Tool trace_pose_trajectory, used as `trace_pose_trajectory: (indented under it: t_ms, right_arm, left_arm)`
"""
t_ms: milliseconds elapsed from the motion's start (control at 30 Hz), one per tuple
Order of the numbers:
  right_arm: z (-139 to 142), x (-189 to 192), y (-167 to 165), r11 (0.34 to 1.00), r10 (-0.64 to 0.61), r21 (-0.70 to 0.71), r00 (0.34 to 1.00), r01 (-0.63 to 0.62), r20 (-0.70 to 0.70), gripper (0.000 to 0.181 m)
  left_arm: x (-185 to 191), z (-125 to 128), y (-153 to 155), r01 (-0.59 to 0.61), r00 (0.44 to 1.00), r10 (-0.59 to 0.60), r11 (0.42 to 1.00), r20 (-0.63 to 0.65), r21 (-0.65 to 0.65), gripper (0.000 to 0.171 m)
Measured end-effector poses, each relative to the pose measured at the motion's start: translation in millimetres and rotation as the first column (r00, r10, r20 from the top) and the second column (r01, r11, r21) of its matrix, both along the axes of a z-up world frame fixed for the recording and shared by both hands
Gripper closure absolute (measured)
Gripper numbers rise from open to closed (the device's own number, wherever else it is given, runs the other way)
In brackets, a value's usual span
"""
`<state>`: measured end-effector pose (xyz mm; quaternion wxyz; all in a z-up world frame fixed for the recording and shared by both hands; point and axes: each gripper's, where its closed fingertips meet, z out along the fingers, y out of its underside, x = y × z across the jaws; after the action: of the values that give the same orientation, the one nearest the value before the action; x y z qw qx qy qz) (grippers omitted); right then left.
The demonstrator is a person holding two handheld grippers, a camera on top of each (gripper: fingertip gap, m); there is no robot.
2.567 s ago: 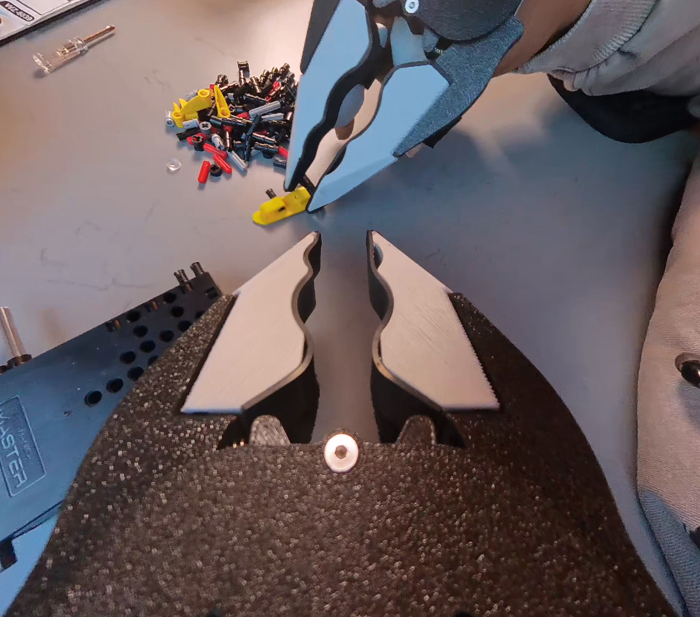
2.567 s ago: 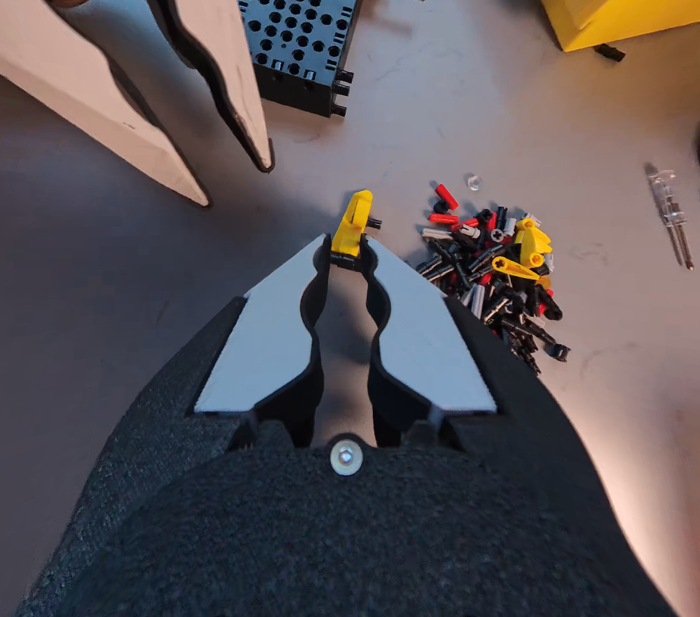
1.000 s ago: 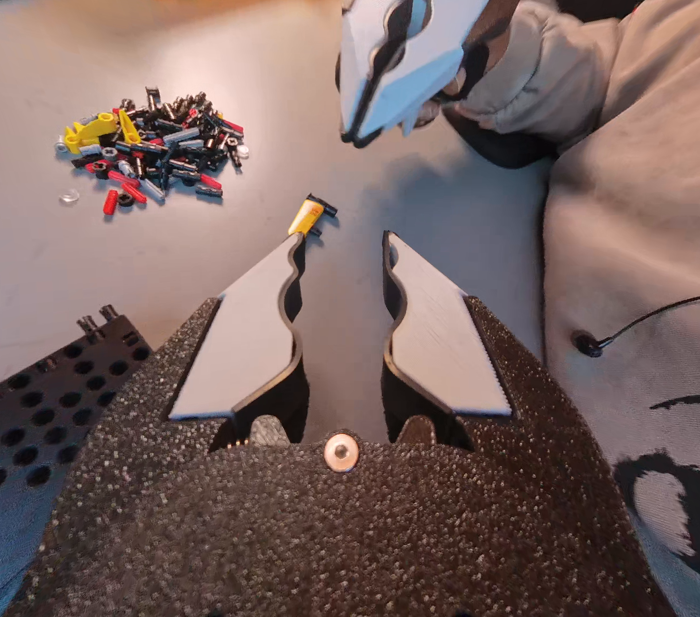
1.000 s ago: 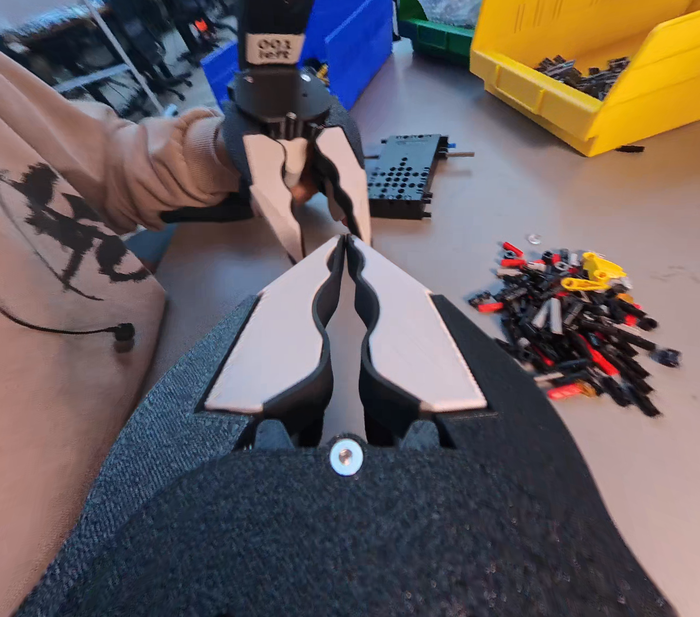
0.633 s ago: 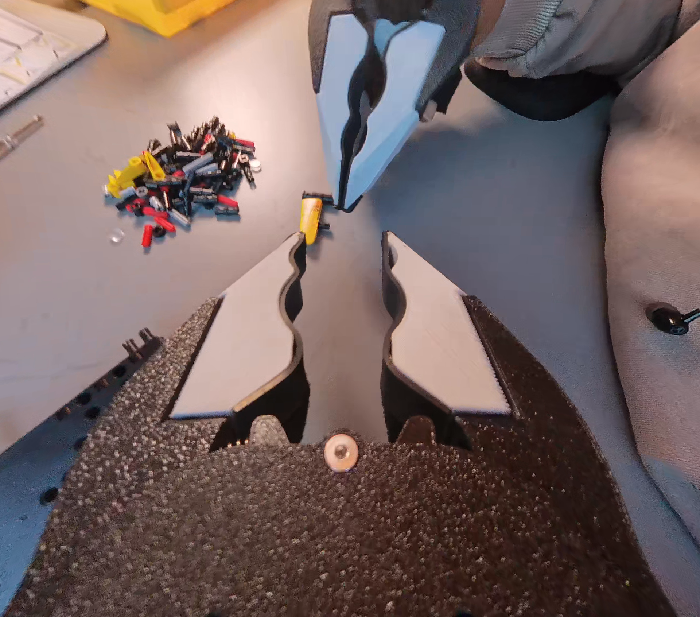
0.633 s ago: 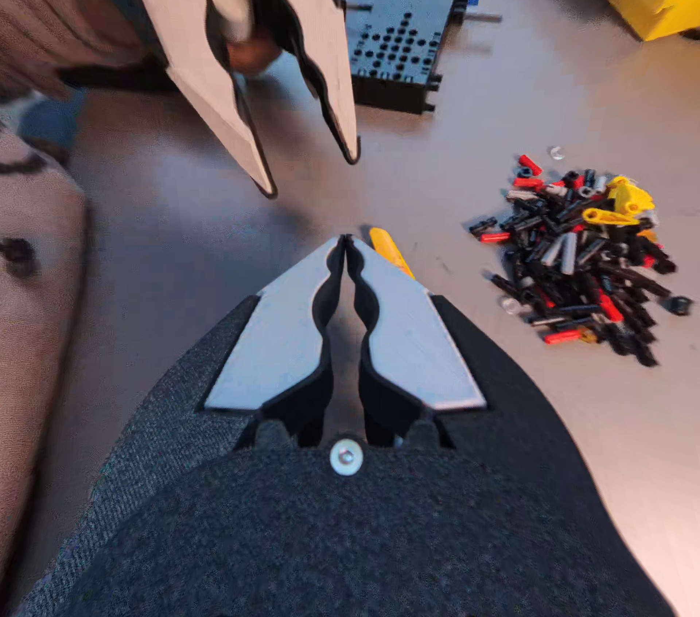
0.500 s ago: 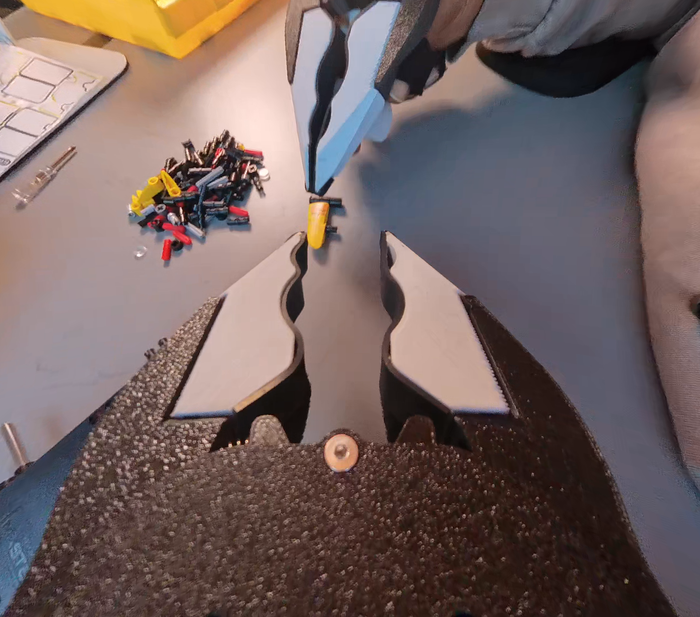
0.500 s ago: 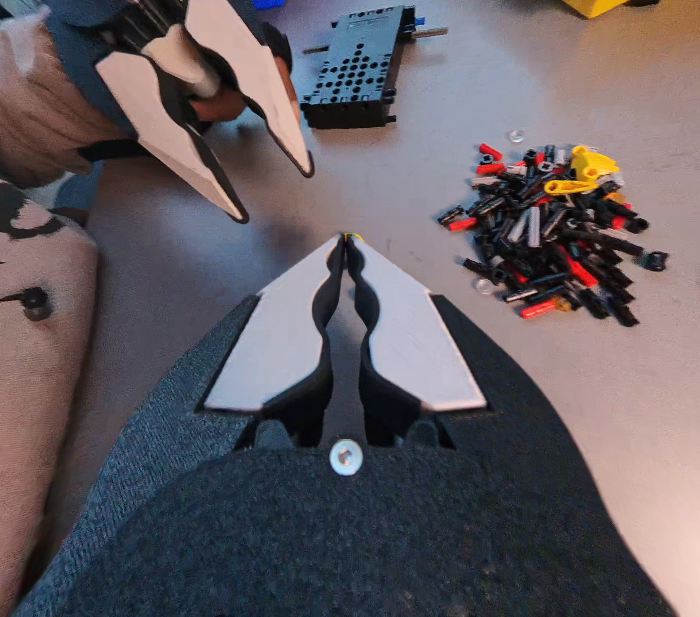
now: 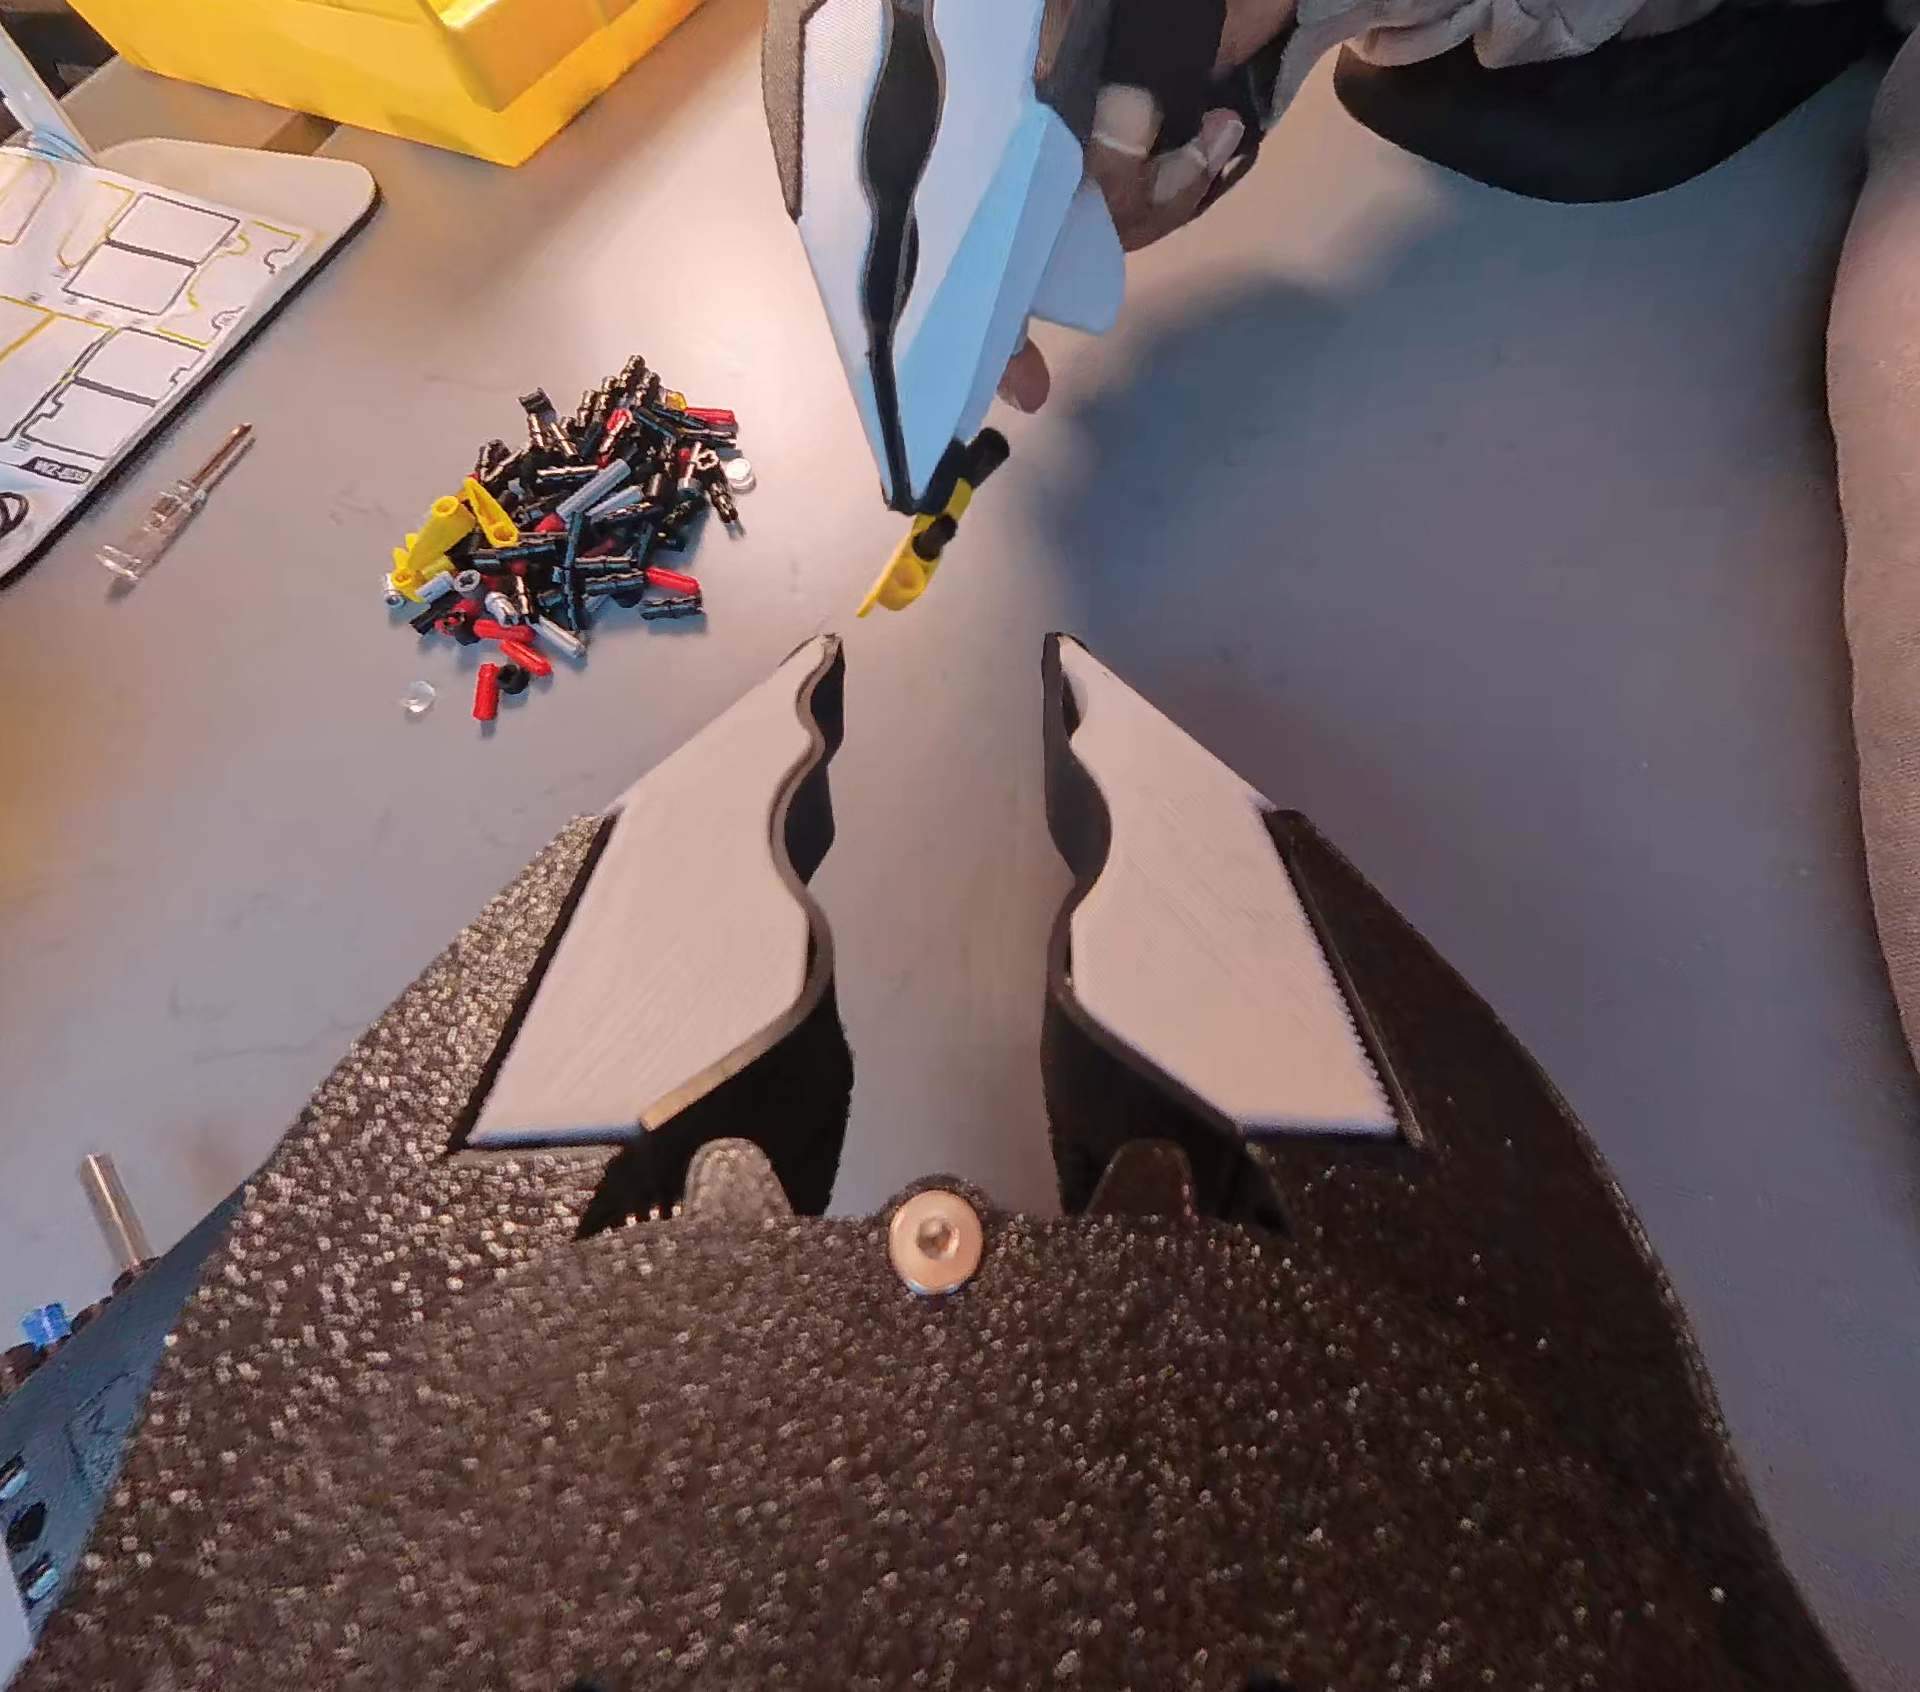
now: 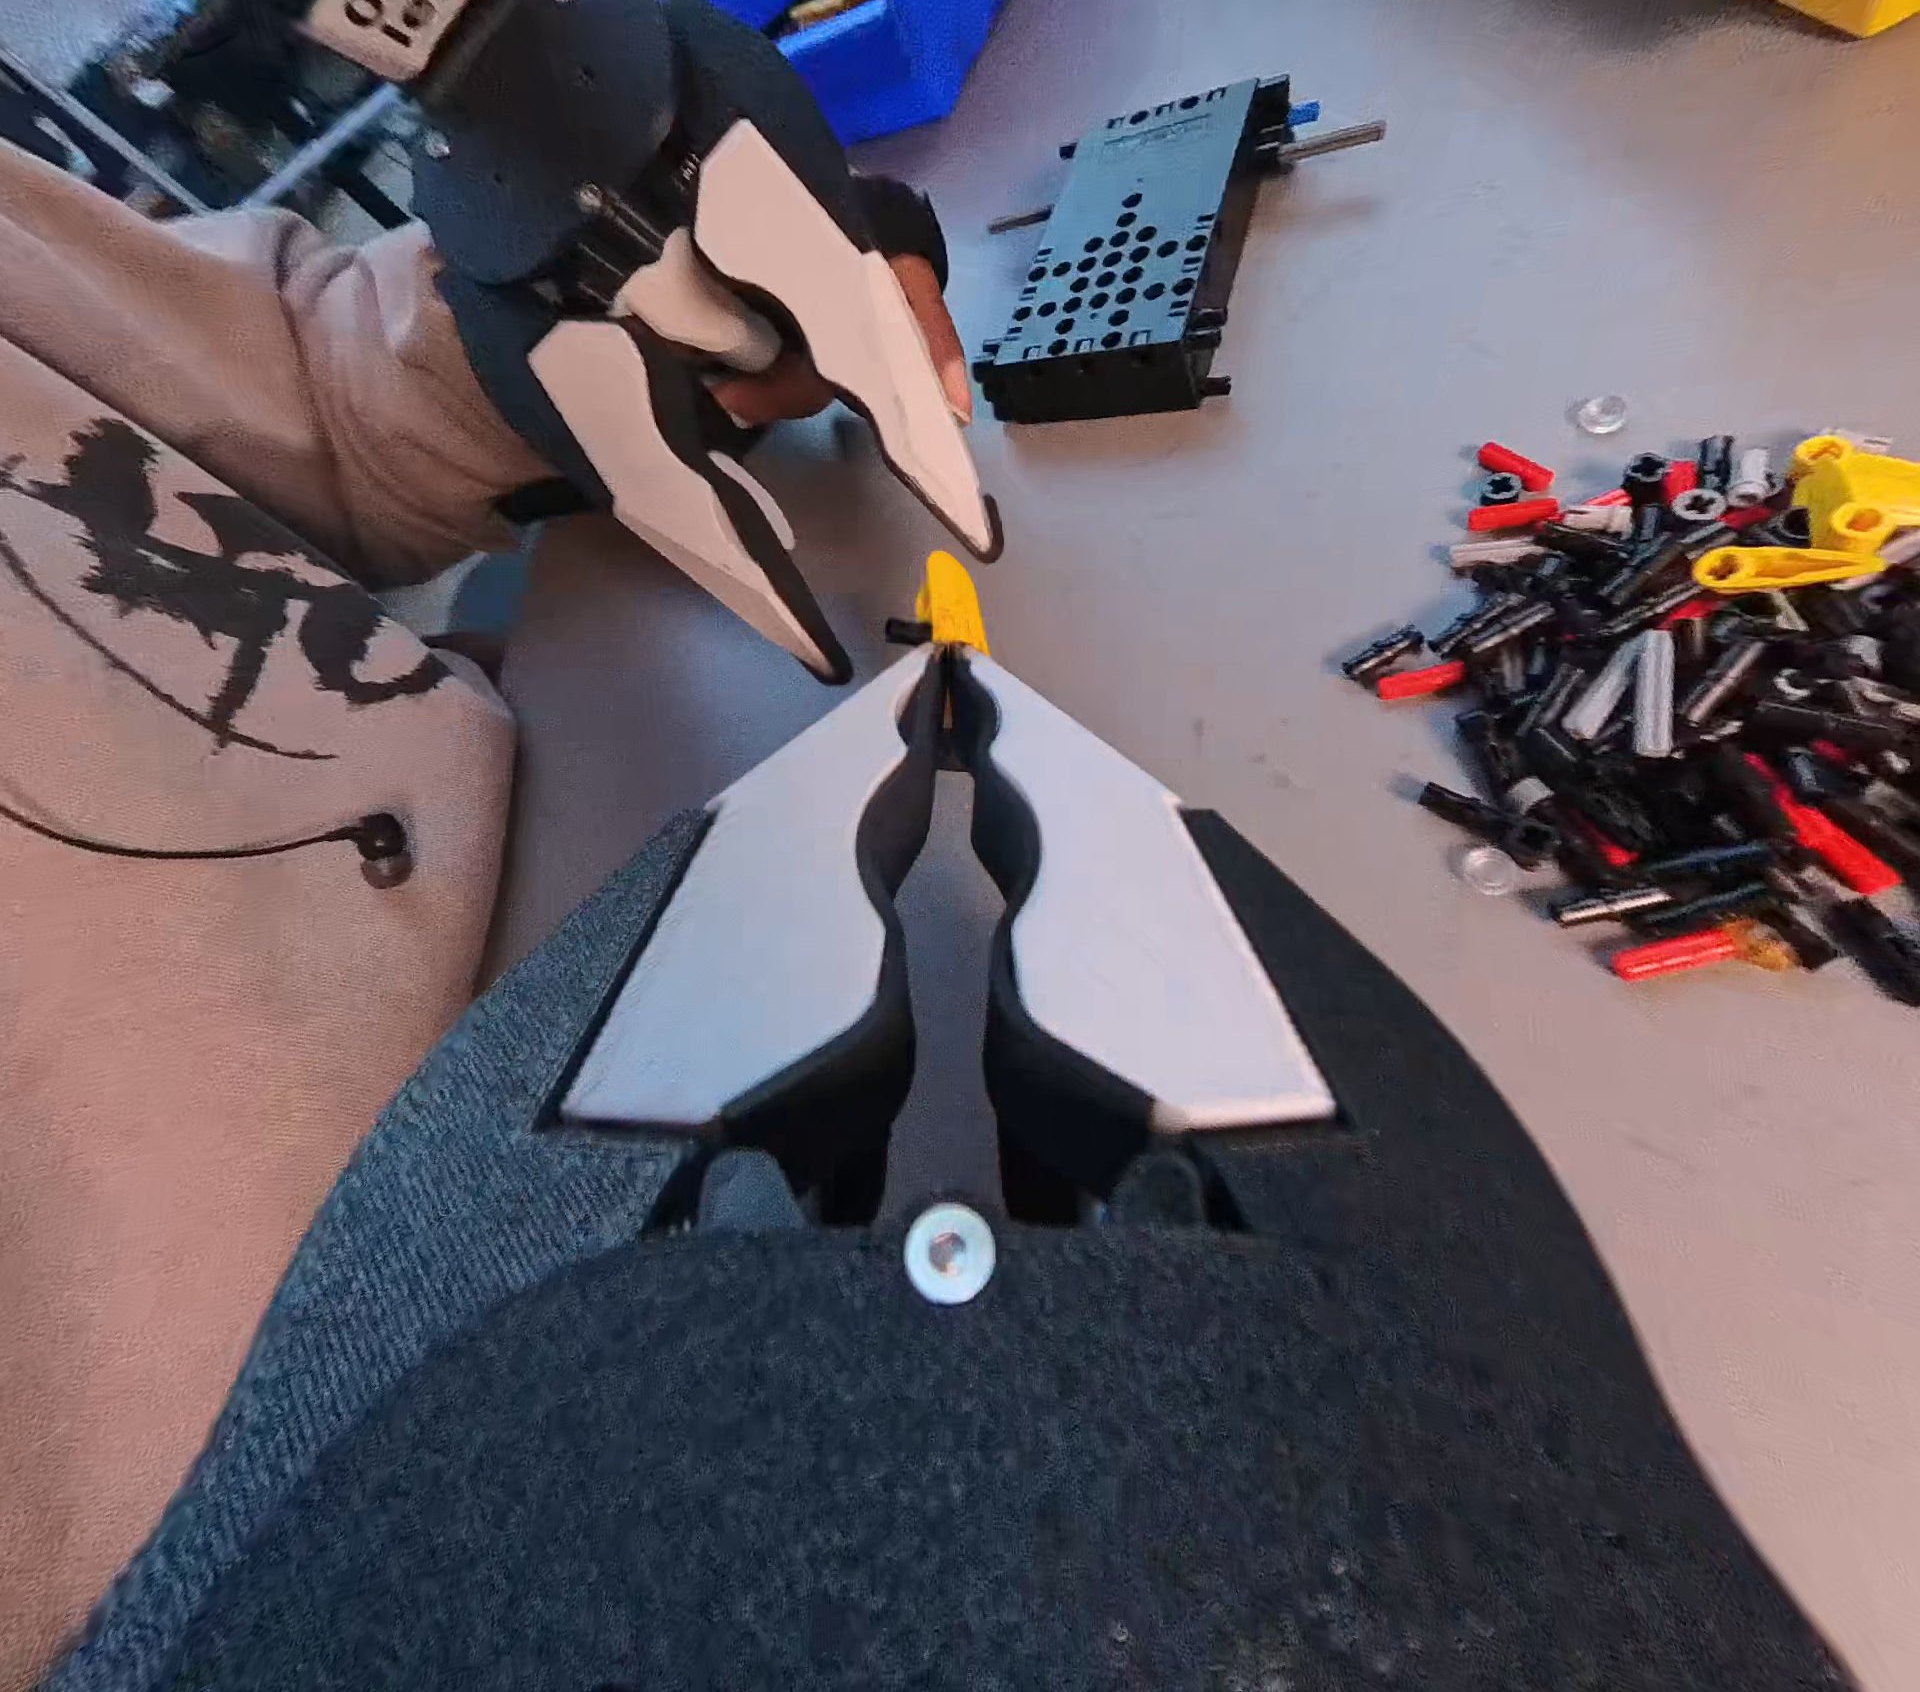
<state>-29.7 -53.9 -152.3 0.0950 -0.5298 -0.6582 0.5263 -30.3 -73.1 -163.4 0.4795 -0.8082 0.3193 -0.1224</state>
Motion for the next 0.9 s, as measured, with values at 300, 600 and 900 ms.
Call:
trace_pose_trajectory:
  t_ms: [300,600,900]
  right_arm:
    - [54,10,-34,0.771,0.105,-0.627,0.993,-0.112,-0.049,0.181]
    - [73,2,-10,0.797,-0.035,-0.597,0.98,-0.091,-0.196,0.165]
    - [61,5,-30,0.968,0.033,-0.232,0.963,-0.097,-0.267,0.171]
  left_arm:
    - [20,72,-17,0.128,0.856,-0.174,0.984,0.487,0.127,0.152]
    - [6,72,-10,0.203,0.545,0.04,0.963,0.837,-0.178,0.165]
    - [0,82,-7,0.284,0.274,0.138,0.934,0.952,-0.217,0.165]
